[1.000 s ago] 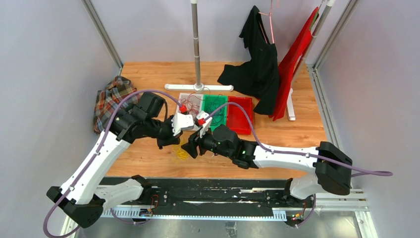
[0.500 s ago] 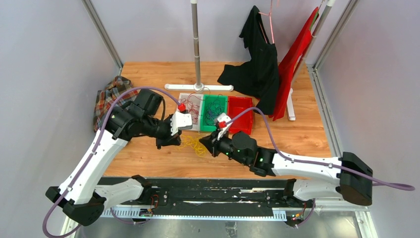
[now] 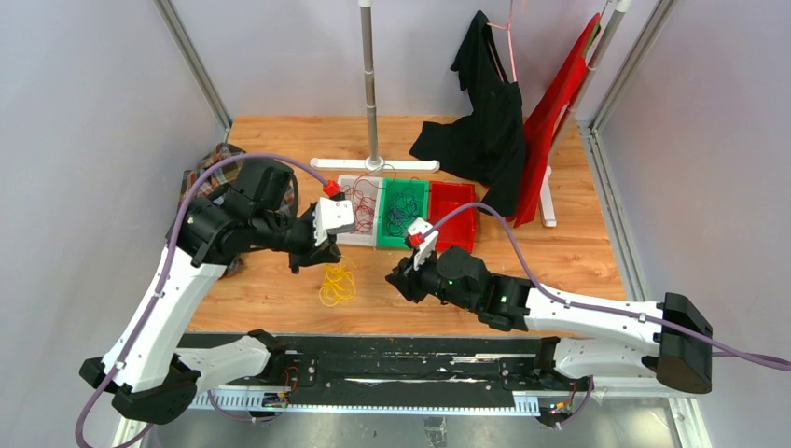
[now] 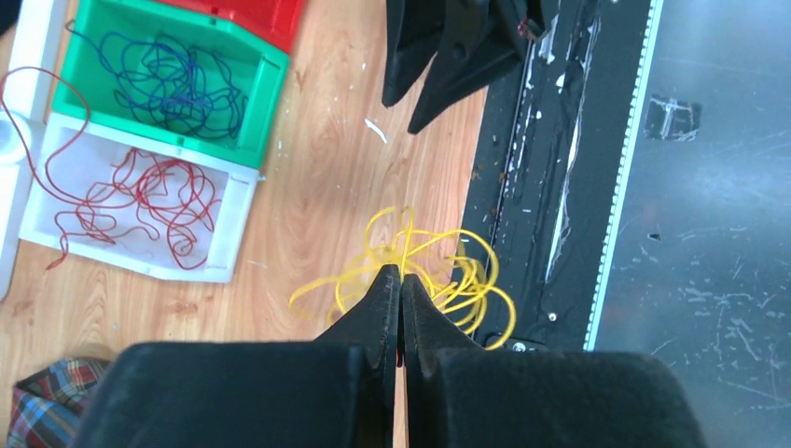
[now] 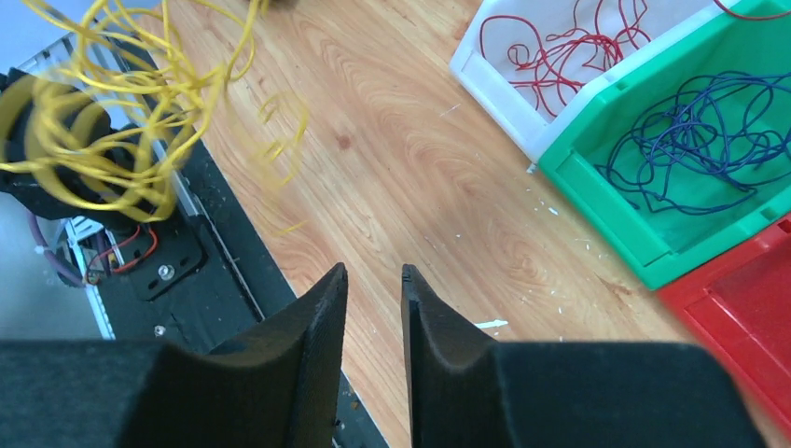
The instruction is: Untangle the cables
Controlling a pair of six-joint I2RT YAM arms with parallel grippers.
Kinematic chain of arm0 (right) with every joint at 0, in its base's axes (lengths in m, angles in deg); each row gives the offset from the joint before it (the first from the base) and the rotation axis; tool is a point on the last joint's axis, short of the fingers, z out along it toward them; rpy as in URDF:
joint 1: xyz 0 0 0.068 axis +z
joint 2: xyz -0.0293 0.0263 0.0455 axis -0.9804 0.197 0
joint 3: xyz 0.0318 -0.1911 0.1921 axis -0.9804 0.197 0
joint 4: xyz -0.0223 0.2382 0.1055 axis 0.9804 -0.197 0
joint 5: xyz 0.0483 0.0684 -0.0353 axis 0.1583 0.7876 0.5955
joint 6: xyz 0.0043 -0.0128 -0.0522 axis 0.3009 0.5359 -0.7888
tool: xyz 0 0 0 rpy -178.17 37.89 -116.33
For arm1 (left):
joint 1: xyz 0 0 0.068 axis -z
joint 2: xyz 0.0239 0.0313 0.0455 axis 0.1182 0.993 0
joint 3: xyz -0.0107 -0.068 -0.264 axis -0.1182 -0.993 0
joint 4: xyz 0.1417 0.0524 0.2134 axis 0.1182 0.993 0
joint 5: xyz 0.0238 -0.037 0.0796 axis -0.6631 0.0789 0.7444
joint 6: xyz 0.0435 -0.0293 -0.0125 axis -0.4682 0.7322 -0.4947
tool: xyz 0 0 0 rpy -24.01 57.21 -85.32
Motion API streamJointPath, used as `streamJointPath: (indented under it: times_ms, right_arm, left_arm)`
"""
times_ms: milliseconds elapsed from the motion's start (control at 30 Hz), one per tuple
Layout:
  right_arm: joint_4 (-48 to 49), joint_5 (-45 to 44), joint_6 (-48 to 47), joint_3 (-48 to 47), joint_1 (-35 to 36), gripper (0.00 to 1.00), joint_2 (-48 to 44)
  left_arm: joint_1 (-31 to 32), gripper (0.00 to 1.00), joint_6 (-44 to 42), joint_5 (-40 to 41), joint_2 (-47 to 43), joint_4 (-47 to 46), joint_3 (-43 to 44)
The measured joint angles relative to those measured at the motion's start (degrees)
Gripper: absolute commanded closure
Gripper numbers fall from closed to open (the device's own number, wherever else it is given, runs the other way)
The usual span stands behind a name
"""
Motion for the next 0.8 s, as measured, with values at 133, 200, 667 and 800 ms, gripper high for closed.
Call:
streamJointPath:
  times_ms: [133, 200, 667, 800]
  right_arm:
    - [-5.70, 0.72, -0.66, -4.13, 0.02, 0.38, 0.31]
    - [-6.45, 0.72, -1.31, -6.58, 0.02, 0.32, -0.48]
    - [-1.97, 8.59, -5.79, -18.21, 1.33, 0.37, 4.37]
    - [-1.55, 9.20, -6.86, -18.21, 1.36, 0.46, 6.97]
  left_arm:
    - [0.00, 0.99, 0.72, -0.63, 0.02, -0.02, 1.44]
    - [0.00, 0.99, 0.79, -0.66, 0.02, 0.00, 1.22]
    - [0.00, 0.99, 1.07, -1.11, 0.07, 0.26, 0.57]
    - [0.00, 0.99, 1.27, -1.46, 0.07, 0.28, 0.57]
